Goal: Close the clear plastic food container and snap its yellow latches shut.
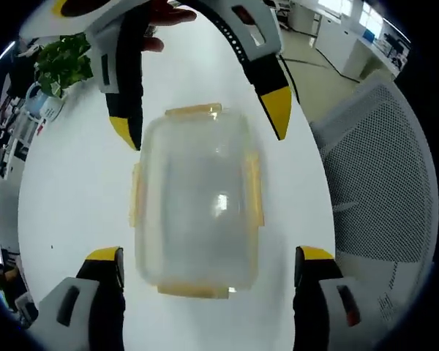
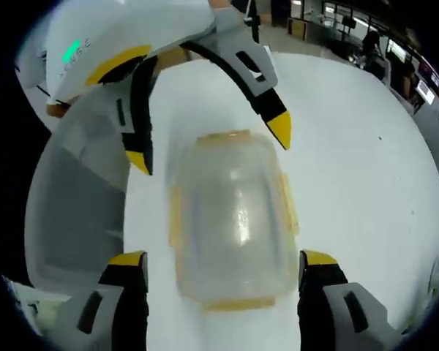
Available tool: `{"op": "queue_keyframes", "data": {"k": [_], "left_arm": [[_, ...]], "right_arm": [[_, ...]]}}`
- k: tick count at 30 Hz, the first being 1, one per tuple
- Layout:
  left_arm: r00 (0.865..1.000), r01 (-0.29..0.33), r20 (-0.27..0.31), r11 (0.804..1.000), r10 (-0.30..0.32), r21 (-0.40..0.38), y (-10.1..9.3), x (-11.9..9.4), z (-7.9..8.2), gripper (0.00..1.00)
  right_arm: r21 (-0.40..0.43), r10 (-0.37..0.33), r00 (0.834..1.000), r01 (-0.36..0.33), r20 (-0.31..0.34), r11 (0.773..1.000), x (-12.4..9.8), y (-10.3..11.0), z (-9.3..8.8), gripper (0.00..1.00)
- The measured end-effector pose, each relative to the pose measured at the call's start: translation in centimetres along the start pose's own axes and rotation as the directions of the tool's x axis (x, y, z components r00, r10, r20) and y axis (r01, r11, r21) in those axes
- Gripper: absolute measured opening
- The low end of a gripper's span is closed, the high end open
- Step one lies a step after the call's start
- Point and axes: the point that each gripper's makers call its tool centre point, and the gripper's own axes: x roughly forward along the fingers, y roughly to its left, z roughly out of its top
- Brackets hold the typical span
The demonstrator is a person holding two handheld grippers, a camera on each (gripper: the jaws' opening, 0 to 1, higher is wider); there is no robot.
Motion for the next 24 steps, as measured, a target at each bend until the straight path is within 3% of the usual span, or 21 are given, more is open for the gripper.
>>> {"op": "queue_keyframes", "data": {"k": [19, 24], "left_arm": [[0.999, 0.013, -0.033, 1.0, -0.013, -0.001, 0.5, 1.8, -0.9, 0.93], [0.999, 0.012, -0.048, 0.999, -0.01, 0.032, 0.4, 2.5, -1.0, 0.93]], "right_arm": [[-0.058, -0.039, 0.998, 0.036, -0.04, 0.998, 1.3, -0.8, -1.3, 0.81], [-0.076, -0.062, 0.997, 0.058, -0.052, 0.995, 1.8, -1.2, -1.3, 0.79]]}}
